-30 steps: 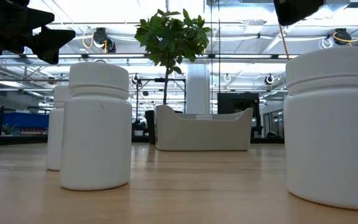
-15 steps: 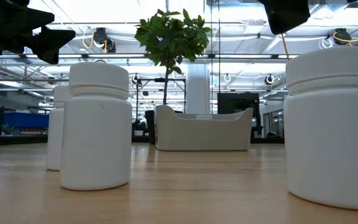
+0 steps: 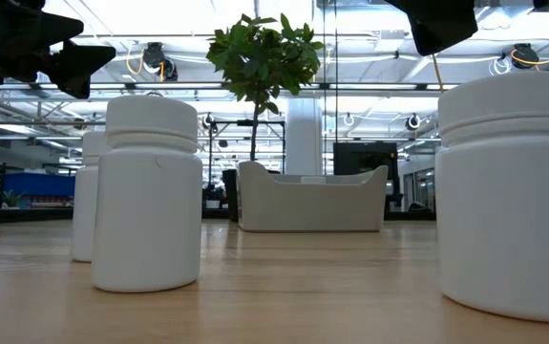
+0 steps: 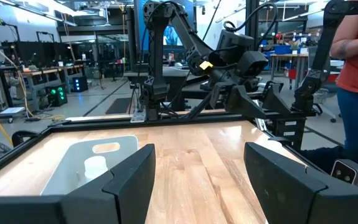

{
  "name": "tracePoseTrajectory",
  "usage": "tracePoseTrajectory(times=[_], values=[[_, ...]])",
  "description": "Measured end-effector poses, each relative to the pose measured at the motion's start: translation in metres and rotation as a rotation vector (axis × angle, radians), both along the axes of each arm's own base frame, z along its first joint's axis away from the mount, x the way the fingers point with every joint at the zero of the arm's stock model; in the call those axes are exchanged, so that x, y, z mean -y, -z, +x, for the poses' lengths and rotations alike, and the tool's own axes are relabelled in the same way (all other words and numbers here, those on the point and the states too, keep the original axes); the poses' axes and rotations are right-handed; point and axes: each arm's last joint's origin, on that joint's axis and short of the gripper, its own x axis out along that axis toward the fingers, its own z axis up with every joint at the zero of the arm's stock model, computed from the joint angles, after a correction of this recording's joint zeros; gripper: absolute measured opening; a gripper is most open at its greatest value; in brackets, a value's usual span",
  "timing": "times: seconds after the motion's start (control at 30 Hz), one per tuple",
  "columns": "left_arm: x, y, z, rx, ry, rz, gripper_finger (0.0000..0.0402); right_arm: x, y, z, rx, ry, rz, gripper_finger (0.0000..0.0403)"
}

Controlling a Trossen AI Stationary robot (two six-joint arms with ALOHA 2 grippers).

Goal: Pick and place pill bottles into a basket
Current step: Put the white pill bottle into the gray bin

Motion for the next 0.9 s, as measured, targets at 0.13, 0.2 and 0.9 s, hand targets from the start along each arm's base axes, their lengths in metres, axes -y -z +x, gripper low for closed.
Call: tracePoseTrajectory(times=[0.13,0.2,0.9], values=[[0.0,0.0,0.0,0.0,0.0,0.0,0.0251,0.0,0.0,0.0,-0.003,0.002,0.007,0.0313],[0.0,0.0,0.0,0.0,0.0,0.0,0.0251,0.0,0.0,0.0,-0.003,0.002,0.007,0.0313],[0.0,0.0,0.0,0.0,0.0,0.0,0.0251,-0.0041,0.0045,-0.0049,-0.065,-0.051,0.021,0.0313]])
